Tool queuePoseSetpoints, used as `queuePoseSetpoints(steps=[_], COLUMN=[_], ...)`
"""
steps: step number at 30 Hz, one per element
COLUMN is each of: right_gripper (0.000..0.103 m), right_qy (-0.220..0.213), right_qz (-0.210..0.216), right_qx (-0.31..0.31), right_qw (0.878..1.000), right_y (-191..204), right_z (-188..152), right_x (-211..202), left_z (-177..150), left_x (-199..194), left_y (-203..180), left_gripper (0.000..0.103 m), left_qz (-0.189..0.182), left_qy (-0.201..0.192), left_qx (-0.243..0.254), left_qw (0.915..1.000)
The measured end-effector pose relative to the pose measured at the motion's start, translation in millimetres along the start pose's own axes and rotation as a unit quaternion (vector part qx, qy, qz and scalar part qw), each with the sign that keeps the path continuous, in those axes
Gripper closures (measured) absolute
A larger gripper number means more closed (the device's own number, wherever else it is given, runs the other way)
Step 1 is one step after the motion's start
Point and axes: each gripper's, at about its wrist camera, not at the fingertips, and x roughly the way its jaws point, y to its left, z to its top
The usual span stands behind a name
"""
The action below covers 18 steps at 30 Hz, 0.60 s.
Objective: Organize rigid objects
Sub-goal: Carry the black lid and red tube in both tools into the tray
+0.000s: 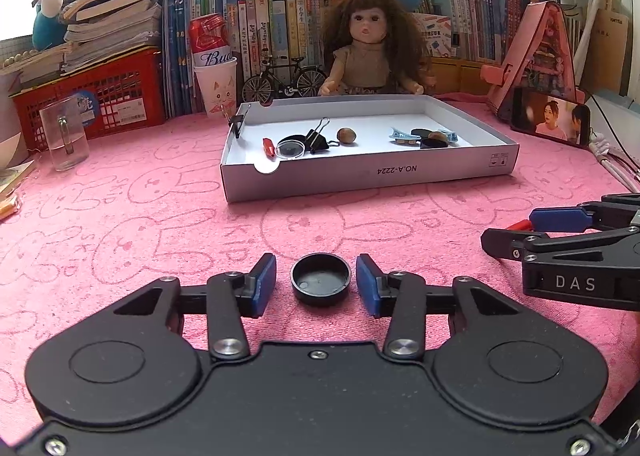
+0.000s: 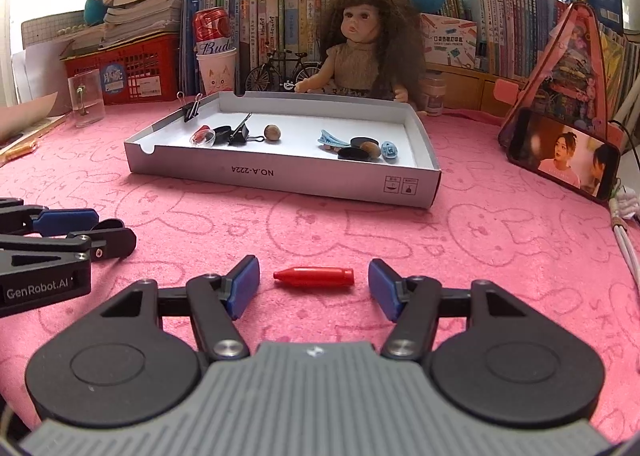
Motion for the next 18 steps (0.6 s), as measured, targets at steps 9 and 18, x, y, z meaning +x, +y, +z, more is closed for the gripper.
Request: queuePoseSetpoints(steps=[9, 18], right_gripper=[0.053, 0.054], right_qy=[-0.008, -0.009], right_qz=[0.001, -0.007], right_qx=[0.008, 0.025], right_qw=[1.0, 1.0], right_y=[5.4, 7.1], right_z=[-3.2, 0.0], right_x=[-2.9, -2.9], left_z=[-1.9, 5.6], left_x=[0.3, -3.5], left_y=[-1.1, -4.2], left_gripper=[0.073, 0.073], left_qz=[-0.002, -0.007], left_qy=[-0.003, -0.007], left_qx=[-0.003, -0.005], left_qw=[1.0, 0.9999])
